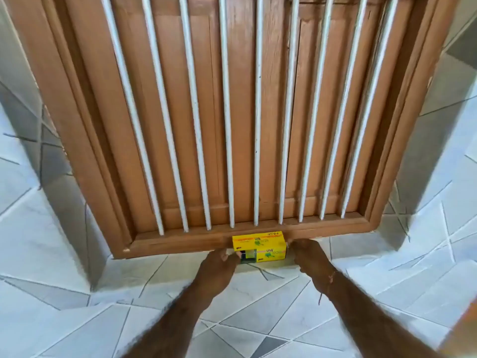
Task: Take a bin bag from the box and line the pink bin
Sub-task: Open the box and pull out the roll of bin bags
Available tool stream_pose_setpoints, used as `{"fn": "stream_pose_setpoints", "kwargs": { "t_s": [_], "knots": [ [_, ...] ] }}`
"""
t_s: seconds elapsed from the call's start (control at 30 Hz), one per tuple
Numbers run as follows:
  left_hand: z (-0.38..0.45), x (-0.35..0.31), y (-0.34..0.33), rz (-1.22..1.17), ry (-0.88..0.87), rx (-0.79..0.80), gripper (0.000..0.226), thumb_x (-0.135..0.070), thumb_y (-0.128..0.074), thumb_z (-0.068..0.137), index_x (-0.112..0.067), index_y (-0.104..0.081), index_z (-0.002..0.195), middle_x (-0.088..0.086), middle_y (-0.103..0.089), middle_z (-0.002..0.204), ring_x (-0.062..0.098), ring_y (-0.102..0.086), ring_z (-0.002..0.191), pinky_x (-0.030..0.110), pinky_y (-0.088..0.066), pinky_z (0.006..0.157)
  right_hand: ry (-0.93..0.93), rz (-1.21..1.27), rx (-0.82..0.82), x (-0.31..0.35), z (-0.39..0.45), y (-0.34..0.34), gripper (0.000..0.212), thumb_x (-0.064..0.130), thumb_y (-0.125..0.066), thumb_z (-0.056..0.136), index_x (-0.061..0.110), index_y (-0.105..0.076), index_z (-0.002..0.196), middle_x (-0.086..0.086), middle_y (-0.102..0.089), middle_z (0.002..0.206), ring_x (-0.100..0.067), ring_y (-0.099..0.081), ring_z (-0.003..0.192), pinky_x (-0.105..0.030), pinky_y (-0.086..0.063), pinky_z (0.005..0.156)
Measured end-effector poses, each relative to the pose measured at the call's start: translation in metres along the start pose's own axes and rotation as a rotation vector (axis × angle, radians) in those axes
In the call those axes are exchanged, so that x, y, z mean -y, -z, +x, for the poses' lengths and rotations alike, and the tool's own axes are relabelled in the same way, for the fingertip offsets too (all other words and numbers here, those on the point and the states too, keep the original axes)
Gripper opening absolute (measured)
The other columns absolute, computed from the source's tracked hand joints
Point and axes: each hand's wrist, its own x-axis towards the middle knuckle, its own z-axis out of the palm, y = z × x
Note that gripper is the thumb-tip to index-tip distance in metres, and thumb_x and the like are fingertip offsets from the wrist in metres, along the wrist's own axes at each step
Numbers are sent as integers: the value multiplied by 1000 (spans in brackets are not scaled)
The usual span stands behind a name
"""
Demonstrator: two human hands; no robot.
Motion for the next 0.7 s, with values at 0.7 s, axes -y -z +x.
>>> {"fn": "stream_pose_setpoints", "kwargs": {
  "t_s": [0.7],
  "knots": [
    [2, -37, 19, -718, -101, -286, 46, -24, -77, 70, -15, -61, 111, 7, -72, 104, 23, -71, 94, 40, -60, 75, 101, 435, 115, 40, -21, -9, 17, 17, -59, 91, 11, -69, 103, -7, -75, 106, -23, -69, 100, -38, -56, 89]
  ]
}}
